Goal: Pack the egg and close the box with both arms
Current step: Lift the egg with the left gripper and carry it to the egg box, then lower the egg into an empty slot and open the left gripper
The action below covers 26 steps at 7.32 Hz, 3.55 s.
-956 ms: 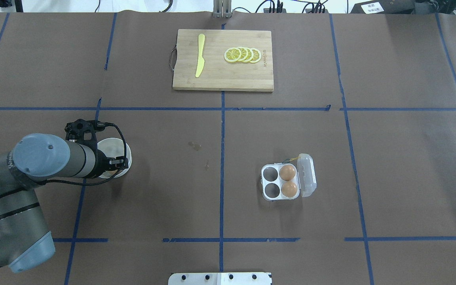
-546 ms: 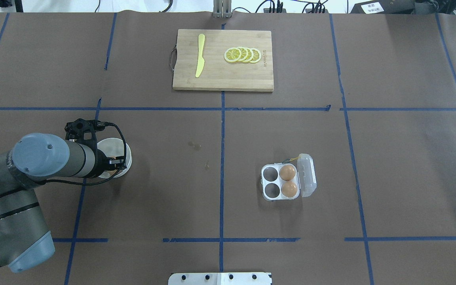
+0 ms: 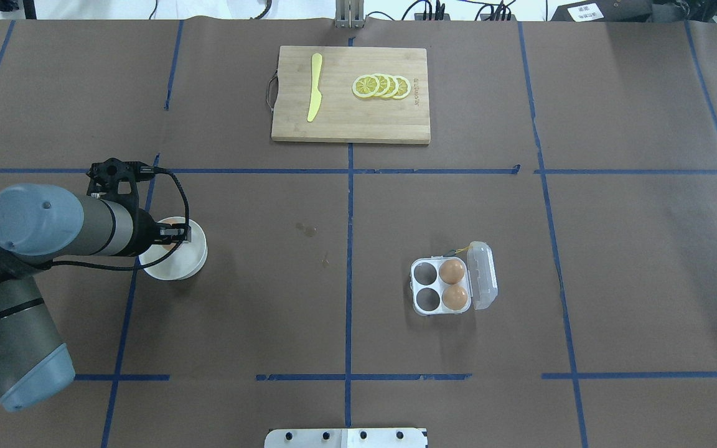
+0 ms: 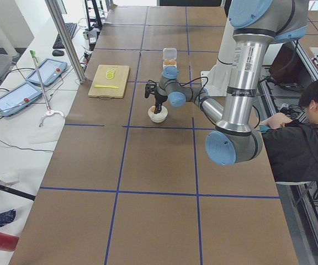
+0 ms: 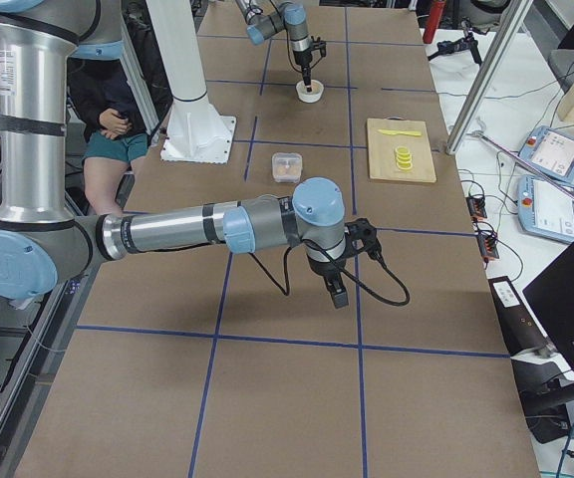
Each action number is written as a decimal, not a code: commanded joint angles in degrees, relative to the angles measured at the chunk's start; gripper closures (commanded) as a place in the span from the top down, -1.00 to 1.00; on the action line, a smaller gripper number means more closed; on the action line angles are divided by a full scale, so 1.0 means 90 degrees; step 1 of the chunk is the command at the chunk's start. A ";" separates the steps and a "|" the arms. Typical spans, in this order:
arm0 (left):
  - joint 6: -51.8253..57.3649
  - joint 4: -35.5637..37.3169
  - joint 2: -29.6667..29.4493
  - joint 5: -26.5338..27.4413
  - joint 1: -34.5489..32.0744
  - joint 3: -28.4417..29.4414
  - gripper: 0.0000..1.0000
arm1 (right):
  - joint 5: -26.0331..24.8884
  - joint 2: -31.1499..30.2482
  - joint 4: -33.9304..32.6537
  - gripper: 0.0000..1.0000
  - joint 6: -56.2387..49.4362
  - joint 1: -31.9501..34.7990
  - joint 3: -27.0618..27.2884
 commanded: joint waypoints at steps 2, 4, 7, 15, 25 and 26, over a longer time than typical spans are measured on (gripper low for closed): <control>0.0433 -0.0043 -0.0762 0.0279 -0.0099 -0.0054 -1.00 | 0.0013 0.0001 0.0000 1.00 0.0059 0.0000 0.0010; 0.1618 -0.0246 -0.1532 0.0340 -0.0040 0.0073 -1.00 | 0.0013 -0.0009 0.0010 1.00 0.0059 0.0000 0.0010; 0.2230 -0.3431 -0.1673 0.0349 0.0320 0.1114 -1.00 | 0.0013 -0.0009 0.0010 1.00 0.0059 0.0000 0.0019; 0.5248 -0.6242 -0.2755 0.1745 0.2244 0.2960 -1.00 | 0.0013 -0.0019 0.0010 1.00 0.0059 0.0000 0.0000; 0.5970 -0.6274 -0.3909 0.1726 0.2372 0.4468 -0.17 | 0.0003 -0.0097 0.0000 1.00 0.0059 0.0010 -0.0029; 0.5970 -0.6274 -0.3909 0.1736 0.2363 0.4468 -0.03 | 0.0003 -0.0097 0.0000 1.00 0.0059 0.0010 -0.0020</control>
